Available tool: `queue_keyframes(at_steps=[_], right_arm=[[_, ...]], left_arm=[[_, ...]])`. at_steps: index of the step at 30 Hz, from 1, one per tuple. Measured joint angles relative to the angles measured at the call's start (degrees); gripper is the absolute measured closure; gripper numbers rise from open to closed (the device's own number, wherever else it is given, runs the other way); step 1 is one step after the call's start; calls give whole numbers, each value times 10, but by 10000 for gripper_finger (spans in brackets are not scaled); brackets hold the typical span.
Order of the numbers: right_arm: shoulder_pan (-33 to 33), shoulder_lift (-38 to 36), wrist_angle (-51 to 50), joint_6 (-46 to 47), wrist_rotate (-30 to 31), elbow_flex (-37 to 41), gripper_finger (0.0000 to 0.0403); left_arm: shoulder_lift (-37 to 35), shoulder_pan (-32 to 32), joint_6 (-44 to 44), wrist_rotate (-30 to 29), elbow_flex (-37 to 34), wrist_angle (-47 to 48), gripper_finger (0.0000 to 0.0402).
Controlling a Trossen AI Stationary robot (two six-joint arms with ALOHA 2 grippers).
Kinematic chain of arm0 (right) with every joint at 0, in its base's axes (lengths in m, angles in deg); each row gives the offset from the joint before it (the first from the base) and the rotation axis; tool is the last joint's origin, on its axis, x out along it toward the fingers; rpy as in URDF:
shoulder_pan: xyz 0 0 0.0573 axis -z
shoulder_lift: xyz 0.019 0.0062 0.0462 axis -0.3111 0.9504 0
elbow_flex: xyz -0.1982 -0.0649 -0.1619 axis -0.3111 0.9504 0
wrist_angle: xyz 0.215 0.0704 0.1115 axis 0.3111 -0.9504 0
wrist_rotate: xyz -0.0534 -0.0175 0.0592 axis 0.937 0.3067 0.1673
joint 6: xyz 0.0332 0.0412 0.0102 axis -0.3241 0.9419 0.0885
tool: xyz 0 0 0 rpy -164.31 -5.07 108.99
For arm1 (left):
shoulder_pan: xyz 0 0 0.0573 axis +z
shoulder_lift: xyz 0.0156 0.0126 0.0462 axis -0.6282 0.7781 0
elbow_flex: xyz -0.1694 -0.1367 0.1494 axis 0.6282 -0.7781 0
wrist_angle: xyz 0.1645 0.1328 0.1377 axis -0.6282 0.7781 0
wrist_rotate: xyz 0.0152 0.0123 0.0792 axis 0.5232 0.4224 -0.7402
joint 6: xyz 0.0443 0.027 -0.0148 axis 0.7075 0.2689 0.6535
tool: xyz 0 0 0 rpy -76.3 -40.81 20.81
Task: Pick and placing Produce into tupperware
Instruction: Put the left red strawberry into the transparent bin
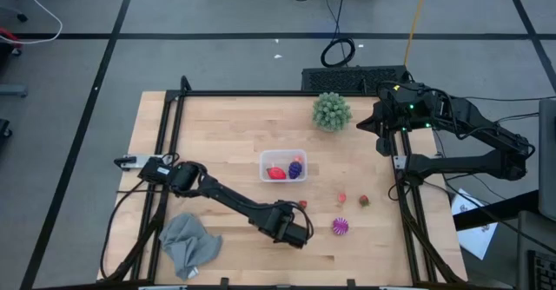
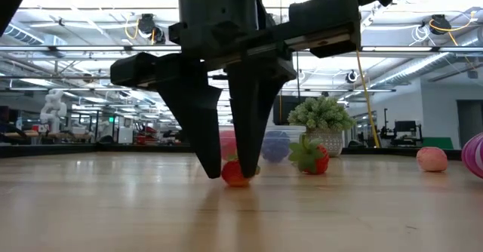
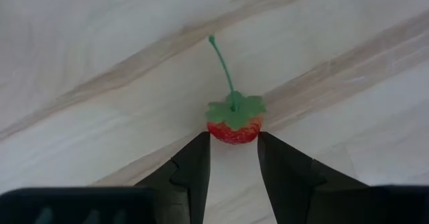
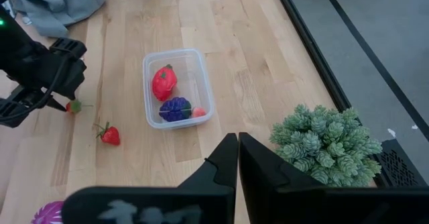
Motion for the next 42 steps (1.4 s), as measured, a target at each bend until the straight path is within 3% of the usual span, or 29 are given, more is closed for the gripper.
queue_keyframes(at_steps=[36, 42], right_arm=[[0, 0, 0, 15, 0, 0, 399], [0, 0, 0, 17, 0, 0, 399]], left_arm=[[0, 14, 41, 27, 0, -17, 272], [0, 13, 44, 62, 0, -17, 272]])
